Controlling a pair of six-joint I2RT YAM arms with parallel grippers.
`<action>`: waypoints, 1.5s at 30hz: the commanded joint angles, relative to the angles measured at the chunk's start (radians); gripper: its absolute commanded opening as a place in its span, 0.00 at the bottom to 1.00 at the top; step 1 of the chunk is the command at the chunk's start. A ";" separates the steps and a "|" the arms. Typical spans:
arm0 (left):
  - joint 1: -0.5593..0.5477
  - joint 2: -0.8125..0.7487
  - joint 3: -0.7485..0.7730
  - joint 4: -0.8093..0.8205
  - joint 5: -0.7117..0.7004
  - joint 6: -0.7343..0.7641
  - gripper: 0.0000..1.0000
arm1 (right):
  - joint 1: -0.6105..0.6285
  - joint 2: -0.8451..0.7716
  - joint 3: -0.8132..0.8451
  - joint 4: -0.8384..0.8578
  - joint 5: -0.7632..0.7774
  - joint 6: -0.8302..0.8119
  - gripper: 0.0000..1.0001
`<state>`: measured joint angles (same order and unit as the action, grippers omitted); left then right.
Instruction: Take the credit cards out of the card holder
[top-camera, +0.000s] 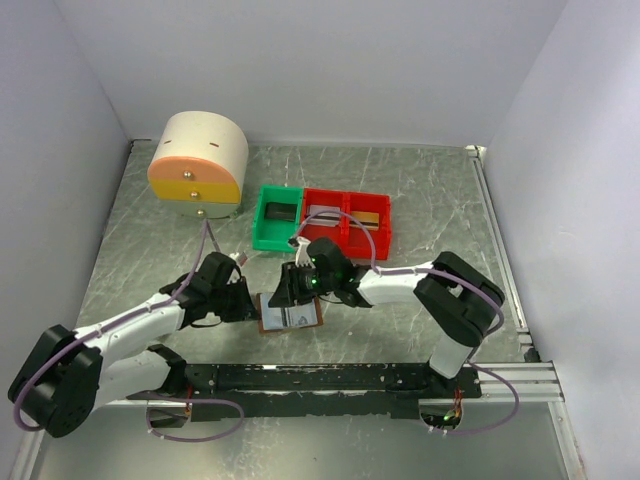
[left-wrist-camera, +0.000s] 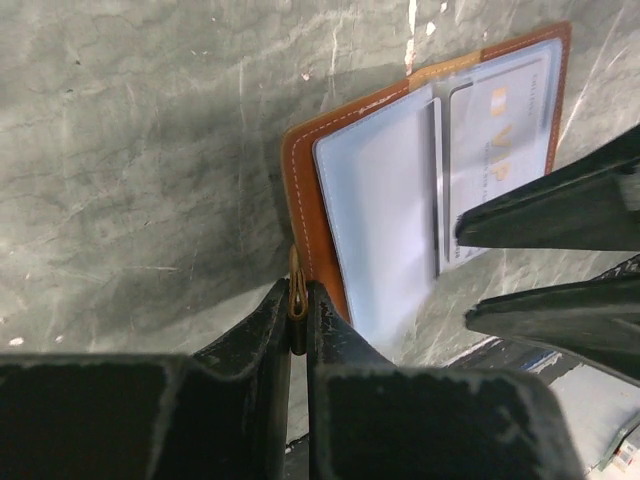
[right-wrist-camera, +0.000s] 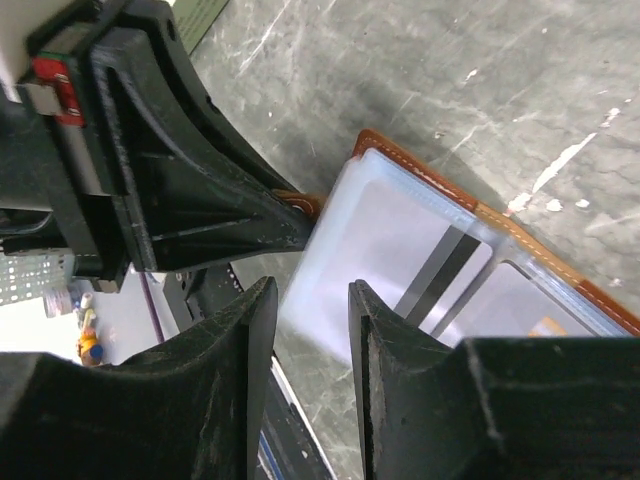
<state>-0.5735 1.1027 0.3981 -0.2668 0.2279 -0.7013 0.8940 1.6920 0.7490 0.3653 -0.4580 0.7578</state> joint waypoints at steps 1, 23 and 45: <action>-0.009 -0.092 0.009 -0.026 -0.074 -0.044 0.16 | 0.014 0.022 0.037 0.042 -0.010 0.006 0.35; -0.009 -0.331 0.108 -0.259 -0.267 -0.141 0.60 | -0.018 -0.079 -0.021 -0.078 0.174 -0.012 0.36; -0.009 -0.106 0.040 0.010 -0.006 -0.022 0.46 | 0.009 -0.062 -0.030 -0.005 0.219 0.084 0.33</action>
<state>-0.5789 0.9764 0.4660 -0.3042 0.2333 -0.7395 0.8936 1.5749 0.6804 0.3244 -0.2062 0.8345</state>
